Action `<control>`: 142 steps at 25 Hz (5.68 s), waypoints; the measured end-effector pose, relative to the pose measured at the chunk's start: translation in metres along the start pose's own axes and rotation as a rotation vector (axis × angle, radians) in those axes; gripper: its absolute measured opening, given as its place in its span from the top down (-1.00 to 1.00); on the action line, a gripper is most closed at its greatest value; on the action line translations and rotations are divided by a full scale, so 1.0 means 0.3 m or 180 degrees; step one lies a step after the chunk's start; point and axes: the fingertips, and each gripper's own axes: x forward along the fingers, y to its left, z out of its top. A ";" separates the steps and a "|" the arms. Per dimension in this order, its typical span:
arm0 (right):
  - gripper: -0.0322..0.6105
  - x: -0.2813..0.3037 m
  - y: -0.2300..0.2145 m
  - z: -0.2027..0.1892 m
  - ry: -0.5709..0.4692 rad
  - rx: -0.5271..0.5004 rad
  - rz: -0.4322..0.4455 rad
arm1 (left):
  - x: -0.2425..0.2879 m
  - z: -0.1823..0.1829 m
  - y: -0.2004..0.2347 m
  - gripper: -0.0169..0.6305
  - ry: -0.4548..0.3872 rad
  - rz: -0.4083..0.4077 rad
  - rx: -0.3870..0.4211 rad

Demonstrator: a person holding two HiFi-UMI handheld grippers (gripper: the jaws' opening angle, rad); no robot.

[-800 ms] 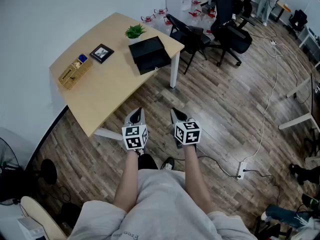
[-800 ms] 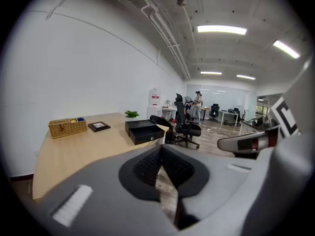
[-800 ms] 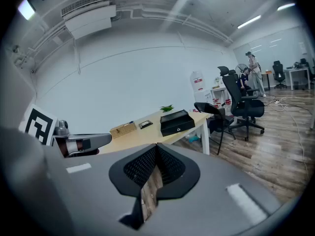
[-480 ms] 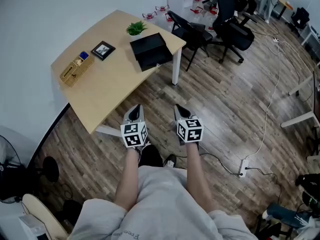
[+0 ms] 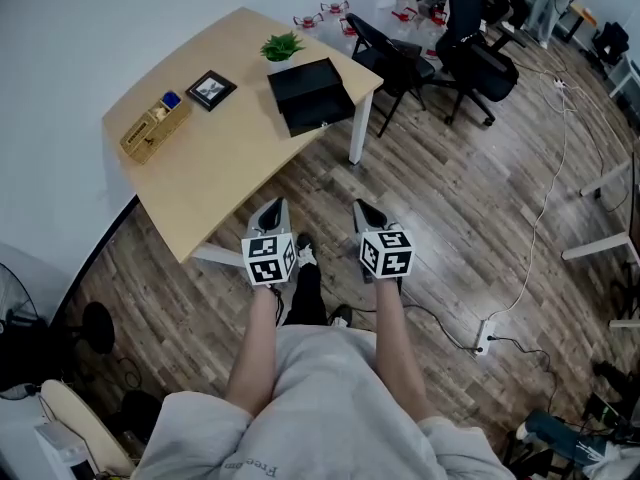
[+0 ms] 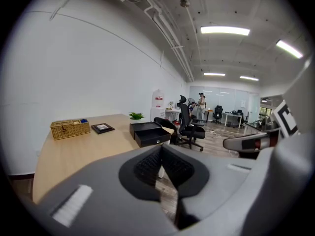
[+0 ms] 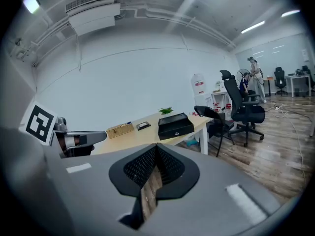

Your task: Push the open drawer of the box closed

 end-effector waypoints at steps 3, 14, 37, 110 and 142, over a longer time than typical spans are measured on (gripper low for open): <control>0.90 0.048 -0.002 0.033 -0.0030 0.0017 0.0021 | 0.040 0.027 0.037 0.79 -0.0012 0.0009 -0.0014; 0.90 0.278 -0.124 0.138 0.0035 0.0127 0.0074 | 0.328 0.159 0.142 0.79 -0.0055 -0.0051 -0.0112; 0.89 0.995 -0.233 0.281 0.0519 0.0196 0.0049 | 1.005 0.389 0.498 0.79 0.0086 -0.0427 -0.0100; 0.89 1.228 -0.449 0.128 0.0853 -0.0040 -0.0181 | 1.554 0.150 0.442 0.79 0.1407 -0.1998 0.1576; 0.65 1.220 -0.321 -0.098 0.1519 -0.0289 -0.0035 | 1.565 0.166 0.465 0.79 0.1406 -0.1968 0.1192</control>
